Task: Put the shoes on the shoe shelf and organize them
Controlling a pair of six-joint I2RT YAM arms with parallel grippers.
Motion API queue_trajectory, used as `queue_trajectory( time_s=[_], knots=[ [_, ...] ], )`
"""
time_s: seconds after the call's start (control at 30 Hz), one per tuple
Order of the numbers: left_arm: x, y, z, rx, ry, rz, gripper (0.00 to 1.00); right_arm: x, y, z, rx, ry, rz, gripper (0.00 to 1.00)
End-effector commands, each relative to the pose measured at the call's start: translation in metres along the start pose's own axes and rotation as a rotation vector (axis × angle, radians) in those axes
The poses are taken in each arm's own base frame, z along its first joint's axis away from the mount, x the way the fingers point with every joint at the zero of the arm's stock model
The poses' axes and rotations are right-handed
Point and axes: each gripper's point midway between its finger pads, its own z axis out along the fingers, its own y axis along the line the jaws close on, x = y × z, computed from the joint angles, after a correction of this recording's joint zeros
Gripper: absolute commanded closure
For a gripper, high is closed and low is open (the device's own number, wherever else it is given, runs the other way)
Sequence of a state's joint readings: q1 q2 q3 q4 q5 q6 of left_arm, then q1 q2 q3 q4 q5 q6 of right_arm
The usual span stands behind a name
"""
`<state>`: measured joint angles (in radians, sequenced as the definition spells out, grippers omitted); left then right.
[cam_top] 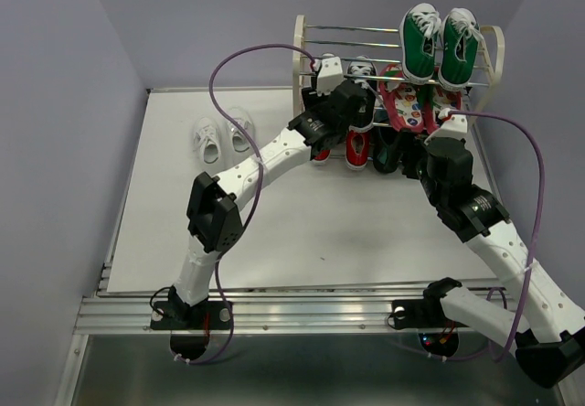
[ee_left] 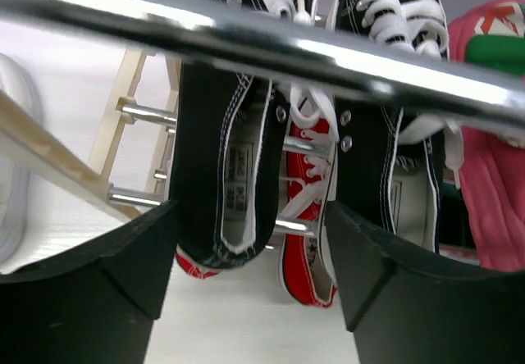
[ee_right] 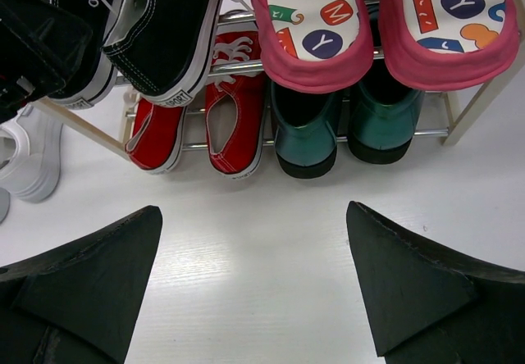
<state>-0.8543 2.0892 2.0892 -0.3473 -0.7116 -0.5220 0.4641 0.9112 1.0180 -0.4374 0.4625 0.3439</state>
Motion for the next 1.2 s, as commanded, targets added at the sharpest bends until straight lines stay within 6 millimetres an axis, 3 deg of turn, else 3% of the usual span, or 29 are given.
queue_trajectory(
  time_s=[0.0,0.07,0.2,0.3,0.4,0.53,0.63,0.67,0.7,0.77,0.97,1.1,1.13,1.17],
  knots=[
    [-0.044,-0.012,-0.057,0.082,-0.067,-0.049,0.15,-0.008,0.003,0.0,-0.017,-0.027,0.012,0.0],
    [-0.053,-0.014,-0.077,0.114,-0.085,-0.057,0.09,-0.008,0.004,0.0,-0.024,-0.023,0.007,0.0],
    [-0.043,-0.016,-0.112,0.19,-0.057,-0.035,0.04,-0.007,0.007,0.0,-0.038,-0.017,0.002,0.0],
    [-0.032,-0.006,-0.135,0.237,-0.027,-0.039,0.01,-0.006,0.008,0.0,-0.048,-0.017,-0.004,0.0],
    [-0.017,0.031,-0.145,0.181,-0.006,-0.047,0.01,-0.004,0.014,0.001,-0.085,-0.015,-0.03,0.0],
    [0.006,0.106,-0.15,0.024,0.035,-0.073,0.01,-0.007,0.032,-0.003,-0.195,-0.027,-0.054,0.0],
    [0.02,0.161,-0.127,-0.056,0.083,-0.15,0.01,-0.004,0.046,-0.007,-0.289,-0.025,-0.067,0.0],
    [0.012,0.185,-0.112,-0.108,0.062,-0.2,0.01,-0.001,0.053,-0.009,-0.334,-0.013,-0.075,0.0],
    [0.019,0.195,-0.107,-0.113,0.081,-0.197,0.01,0.0,0.058,-0.009,-0.361,-0.011,-0.078,0.0],
    [0.005,0.22,-0.089,-0.169,0.032,-0.231,0.01,0.009,0.067,-0.01,-0.42,0.014,-0.094,0.0],
    [-0.008,0.249,-0.025,-0.196,0.058,-0.236,0.01,0.027,0.067,0.003,-0.394,0.074,-0.1,0.0],
    [-0.009,0.258,0.021,-0.181,0.113,-0.176,0.01,0.028,0.066,0.004,-0.387,0.08,-0.099,0.0],
    [-0.004,0.253,0.037,-0.137,0.151,-0.155,0.01,0.029,0.065,0.004,-0.383,0.083,-0.102,0.0],
    [-0.005,0.264,0.047,-0.156,0.155,-0.149,0.01,0.03,0.062,0.005,-0.371,0.082,-0.105,0.0]
  ],
)
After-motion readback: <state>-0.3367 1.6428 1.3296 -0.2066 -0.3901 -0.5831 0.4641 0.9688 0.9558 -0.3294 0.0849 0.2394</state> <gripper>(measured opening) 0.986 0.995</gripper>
